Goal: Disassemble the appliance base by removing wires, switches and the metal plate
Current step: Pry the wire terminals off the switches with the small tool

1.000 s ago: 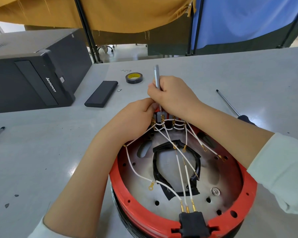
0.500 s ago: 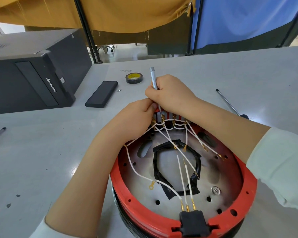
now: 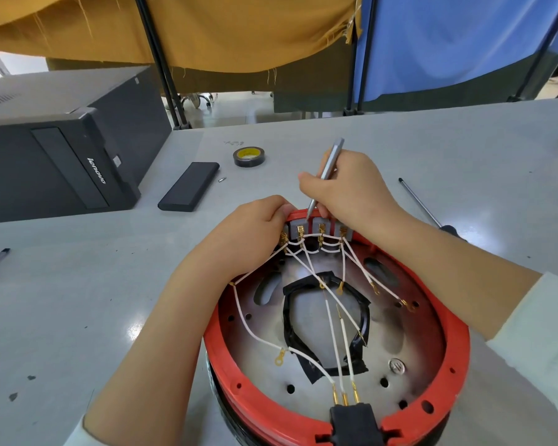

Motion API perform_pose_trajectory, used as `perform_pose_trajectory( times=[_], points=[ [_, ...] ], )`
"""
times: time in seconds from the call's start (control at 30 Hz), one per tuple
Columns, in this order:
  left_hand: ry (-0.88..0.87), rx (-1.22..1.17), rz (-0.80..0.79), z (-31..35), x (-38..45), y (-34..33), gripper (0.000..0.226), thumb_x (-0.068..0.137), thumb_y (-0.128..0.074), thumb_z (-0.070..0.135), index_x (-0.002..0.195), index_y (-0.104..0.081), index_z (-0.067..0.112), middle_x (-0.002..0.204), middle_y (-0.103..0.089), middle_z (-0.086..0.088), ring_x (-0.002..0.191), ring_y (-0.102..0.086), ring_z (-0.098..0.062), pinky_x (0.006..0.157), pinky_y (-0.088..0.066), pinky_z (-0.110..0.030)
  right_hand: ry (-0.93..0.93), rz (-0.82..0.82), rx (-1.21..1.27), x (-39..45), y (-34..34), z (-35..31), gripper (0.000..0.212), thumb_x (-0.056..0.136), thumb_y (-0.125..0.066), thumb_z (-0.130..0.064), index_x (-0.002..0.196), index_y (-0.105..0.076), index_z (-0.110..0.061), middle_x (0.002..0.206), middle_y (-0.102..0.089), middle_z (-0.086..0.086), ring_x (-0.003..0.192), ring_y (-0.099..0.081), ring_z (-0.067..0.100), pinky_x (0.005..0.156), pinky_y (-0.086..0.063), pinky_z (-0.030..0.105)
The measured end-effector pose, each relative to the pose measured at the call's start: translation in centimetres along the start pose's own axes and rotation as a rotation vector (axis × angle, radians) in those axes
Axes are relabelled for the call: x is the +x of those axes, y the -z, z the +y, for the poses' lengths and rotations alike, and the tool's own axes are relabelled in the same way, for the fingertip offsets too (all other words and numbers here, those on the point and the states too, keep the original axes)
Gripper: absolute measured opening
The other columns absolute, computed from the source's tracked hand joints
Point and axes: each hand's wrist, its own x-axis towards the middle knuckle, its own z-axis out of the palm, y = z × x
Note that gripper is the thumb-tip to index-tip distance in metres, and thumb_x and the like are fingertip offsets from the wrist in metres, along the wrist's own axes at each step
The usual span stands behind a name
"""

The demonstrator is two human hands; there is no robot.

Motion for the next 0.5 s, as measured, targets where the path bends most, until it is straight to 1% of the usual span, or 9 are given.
perform_pose_trajectory(
  times=[0.07,0.17,0.2,0.33,0.43,0.5],
  points=[
    [-0.005,0.003,0.002,-0.02,0.01,-0.03,0.030,0.101,-0.033,0.032,0.075,-0.049,0.034,0.077,-0.055,0.011,0.075,-0.051,-0.005,0.064,-0.035,-0.019,0.025,0.036,0.000,-0.27,-0.13,0.12,0.032,0.083,-0.061,-0.016,0.058,-0.041,-0.011,0.052,-0.048,0.010,0.041,-0.044,0.012,0.046,-0.041,0.025],
    [-0.003,-0.003,0.015,-0.02,0.00,-0.10,0.034,0.101,-0.033,0.032,0.068,-0.044,0.034,0.070,-0.051,0.010,0.068,-0.048,-0.005,0.060,-0.033,-0.021,0.044,0.028,-0.015,-0.21,-0.35,0.07,0.033,0.081,-0.058,-0.011,0.056,-0.036,-0.015,0.049,-0.043,0.004,0.042,-0.042,0.013,0.046,-0.039,0.022],
    [-0.004,-0.003,0.016,0.00,-0.01,-0.10,0.034,0.101,-0.033,0.032,0.068,-0.044,0.033,0.070,-0.050,0.010,0.068,-0.048,-0.005,0.060,-0.033,-0.020,0.051,0.026,-0.016,-0.22,-0.43,0.09,0.034,0.081,-0.058,-0.010,0.056,-0.035,-0.016,0.049,-0.042,0.004,0.043,-0.042,0.013,0.046,-0.038,0.021],
    [-0.003,-0.010,0.010,0.01,0.00,-0.06,0.030,0.101,-0.033,0.032,0.075,-0.048,0.031,0.074,-0.053,0.008,0.072,-0.049,-0.006,0.064,-0.036,-0.020,0.067,0.013,-0.013,-0.13,-0.58,0.20,0.033,0.081,-0.057,-0.010,0.057,-0.035,-0.016,0.052,-0.044,0.006,0.045,-0.043,0.016,0.047,-0.039,0.023],
    [-0.003,-0.006,0.006,0.03,0.01,-0.03,0.031,0.101,-0.032,0.031,0.074,-0.047,0.032,0.074,-0.052,0.008,0.071,-0.049,-0.006,0.063,-0.036,-0.021,0.051,-0.018,-0.007,0.13,-0.58,0.27,0.032,0.080,-0.057,-0.009,0.057,-0.035,-0.016,0.051,-0.042,0.004,0.042,-0.044,0.013,0.044,-0.038,0.018],
    [-0.004,-0.004,0.008,0.03,0.02,-0.02,0.032,0.101,-0.032,0.031,0.072,-0.046,0.032,0.073,-0.052,0.008,0.070,-0.048,-0.006,0.062,-0.035,-0.021,0.024,-0.052,0.000,0.31,-0.60,0.29,0.031,0.079,-0.056,-0.008,0.057,-0.036,-0.015,0.049,-0.041,0.003,0.037,-0.043,0.009,0.042,-0.037,0.017]
  ],
)
